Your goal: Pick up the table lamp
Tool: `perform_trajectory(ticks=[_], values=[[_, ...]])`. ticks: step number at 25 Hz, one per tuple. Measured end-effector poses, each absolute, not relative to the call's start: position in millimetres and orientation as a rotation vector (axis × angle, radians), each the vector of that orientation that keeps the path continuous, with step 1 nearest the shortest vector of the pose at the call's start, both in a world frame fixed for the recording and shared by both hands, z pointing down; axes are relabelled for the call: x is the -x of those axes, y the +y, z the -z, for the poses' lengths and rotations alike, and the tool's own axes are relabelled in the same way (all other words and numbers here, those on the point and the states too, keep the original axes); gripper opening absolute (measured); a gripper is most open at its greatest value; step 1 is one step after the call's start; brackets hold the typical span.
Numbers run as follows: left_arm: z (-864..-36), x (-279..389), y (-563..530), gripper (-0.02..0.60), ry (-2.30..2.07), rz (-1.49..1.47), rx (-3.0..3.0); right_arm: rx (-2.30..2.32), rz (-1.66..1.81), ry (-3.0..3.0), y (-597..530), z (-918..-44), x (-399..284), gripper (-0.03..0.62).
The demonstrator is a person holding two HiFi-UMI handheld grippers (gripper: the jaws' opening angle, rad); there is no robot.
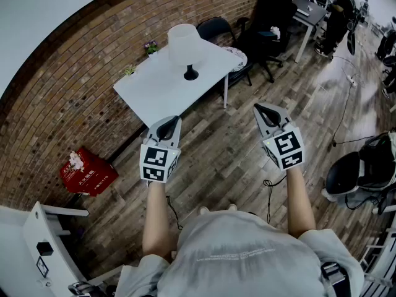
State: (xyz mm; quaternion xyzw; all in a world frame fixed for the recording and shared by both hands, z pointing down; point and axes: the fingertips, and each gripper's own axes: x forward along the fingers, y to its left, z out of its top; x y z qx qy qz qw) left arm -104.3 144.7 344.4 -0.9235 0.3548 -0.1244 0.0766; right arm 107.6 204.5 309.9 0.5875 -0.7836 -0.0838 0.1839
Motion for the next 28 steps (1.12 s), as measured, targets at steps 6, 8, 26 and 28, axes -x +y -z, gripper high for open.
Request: perform_trajectory(ticks=[6,8,26,28], values=[[-342.7,86.7,153.6,0.017,1.050,0.385,2.765,-1.664,0.199,-2.268,211.4,-310.3,-121.0,0.002],[-343.2,82.6,157.0,0.017,1.072,0.381,2.764,-1.659,0.184,-2.309,214.7,-309.9,-125.6,0.002],[-354.4,73.3,181.4,0.017,1.239,0.424,2.738,-1.571,0.112,-2.457,235.4,-321.6,-166.8,0.002],[-352.5,71.1,178.8,0.017,1.237,0.418,2.738,-1.573,0.116,-2.453,233.0,-320.6,-167.7,0.002]])
